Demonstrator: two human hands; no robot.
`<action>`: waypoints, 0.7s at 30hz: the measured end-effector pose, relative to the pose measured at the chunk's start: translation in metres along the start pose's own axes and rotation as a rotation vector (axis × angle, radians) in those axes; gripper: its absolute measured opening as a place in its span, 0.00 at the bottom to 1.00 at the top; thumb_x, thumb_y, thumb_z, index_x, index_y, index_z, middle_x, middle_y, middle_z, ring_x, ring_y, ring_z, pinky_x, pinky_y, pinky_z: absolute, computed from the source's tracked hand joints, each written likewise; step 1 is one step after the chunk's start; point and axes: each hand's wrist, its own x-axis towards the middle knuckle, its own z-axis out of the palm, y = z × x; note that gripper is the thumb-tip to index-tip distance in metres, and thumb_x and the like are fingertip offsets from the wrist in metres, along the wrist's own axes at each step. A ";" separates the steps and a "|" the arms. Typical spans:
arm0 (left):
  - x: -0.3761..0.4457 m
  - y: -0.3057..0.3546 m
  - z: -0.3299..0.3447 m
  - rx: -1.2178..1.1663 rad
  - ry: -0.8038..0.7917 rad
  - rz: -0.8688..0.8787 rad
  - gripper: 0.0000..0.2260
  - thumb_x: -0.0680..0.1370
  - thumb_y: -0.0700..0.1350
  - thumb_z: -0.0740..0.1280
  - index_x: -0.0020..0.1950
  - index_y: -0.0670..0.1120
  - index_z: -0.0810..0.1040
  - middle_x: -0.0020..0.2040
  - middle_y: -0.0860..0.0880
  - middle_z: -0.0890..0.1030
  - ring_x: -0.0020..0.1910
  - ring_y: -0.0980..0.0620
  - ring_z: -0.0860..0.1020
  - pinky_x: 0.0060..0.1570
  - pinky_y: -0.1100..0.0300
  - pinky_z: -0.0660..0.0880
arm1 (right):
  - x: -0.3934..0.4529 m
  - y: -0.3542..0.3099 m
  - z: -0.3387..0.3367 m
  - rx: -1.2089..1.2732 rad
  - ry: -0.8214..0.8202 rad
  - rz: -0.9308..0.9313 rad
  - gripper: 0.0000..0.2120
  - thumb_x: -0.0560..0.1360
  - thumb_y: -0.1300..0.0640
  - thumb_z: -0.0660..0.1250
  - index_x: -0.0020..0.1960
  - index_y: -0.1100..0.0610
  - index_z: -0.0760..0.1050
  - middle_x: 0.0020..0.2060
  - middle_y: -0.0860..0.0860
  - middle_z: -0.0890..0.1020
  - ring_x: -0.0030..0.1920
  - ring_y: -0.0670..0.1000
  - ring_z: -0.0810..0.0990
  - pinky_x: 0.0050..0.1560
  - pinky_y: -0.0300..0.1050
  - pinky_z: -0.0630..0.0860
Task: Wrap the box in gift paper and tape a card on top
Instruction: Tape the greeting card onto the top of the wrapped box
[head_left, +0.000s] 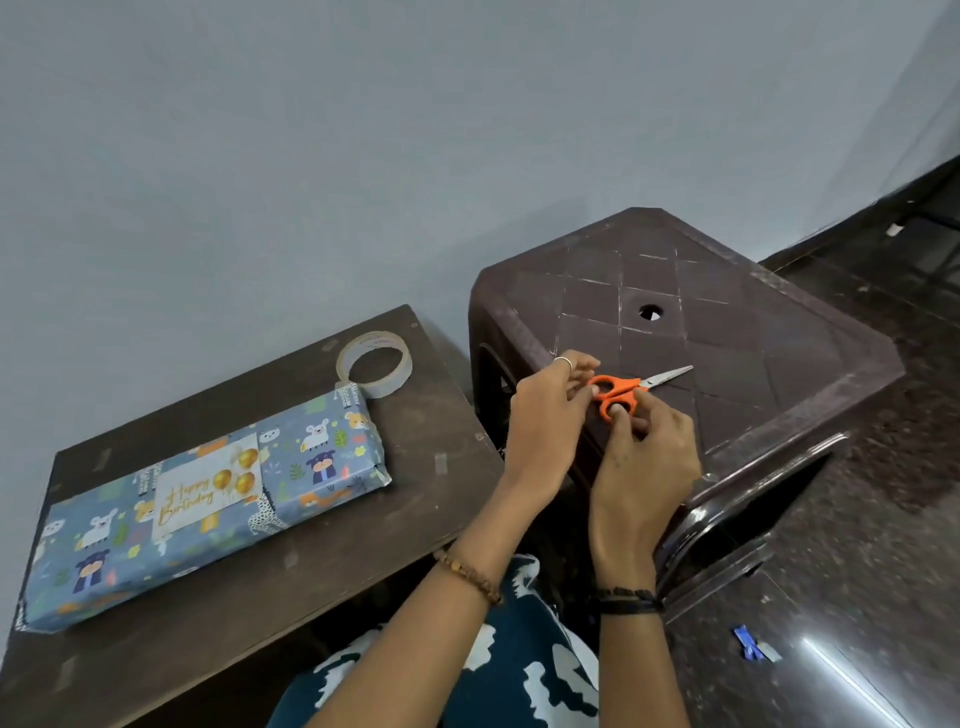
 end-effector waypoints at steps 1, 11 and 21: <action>0.001 -0.003 -0.008 0.021 0.009 0.018 0.10 0.76 0.36 0.65 0.56 0.44 0.79 0.52 0.50 0.82 0.52 0.58 0.80 0.54 0.68 0.74 | -0.003 -0.005 0.002 0.014 0.005 -0.029 0.11 0.76 0.63 0.65 0.57 0.59 0.78 0.49 0.49 0.73 0.43 0.44 0.74 0.47 0.29 0.64; 0.035 -0.071 -0.163 0.755 0.269 -0.209 0.13 0.77 0.44 0.62 0.60 0.43 0.77 0.60 0.45 0.77 0.61 0.45 0.70 0.51 0.52 0.70 | -0.043 -0.056 0.120 0.022 -0.557 -0.088 0.09 0.78 0.58 0.62 0.56 0.60 0.76 0.53 0.54 0.76 0.52 0.52 0.77 0.52 0.44 0.73; 0.058 -0.113 -0.188 0.499 0.098 -0.499 0.09 0.77 0.44 0.64 0.52 0.42 0.80 0.48 0.45 0.81 0.51 0.45 0.78 0.48 0.56 0.71 | -0.049 -0.049 0.169 -0.043 -0.634 -0.063 0.14 0.79 0.49 0.61 0.57 0.58 0.75 0.51 0.50 0.74 0.50 0.49 0.76 0.47 0.40 0.70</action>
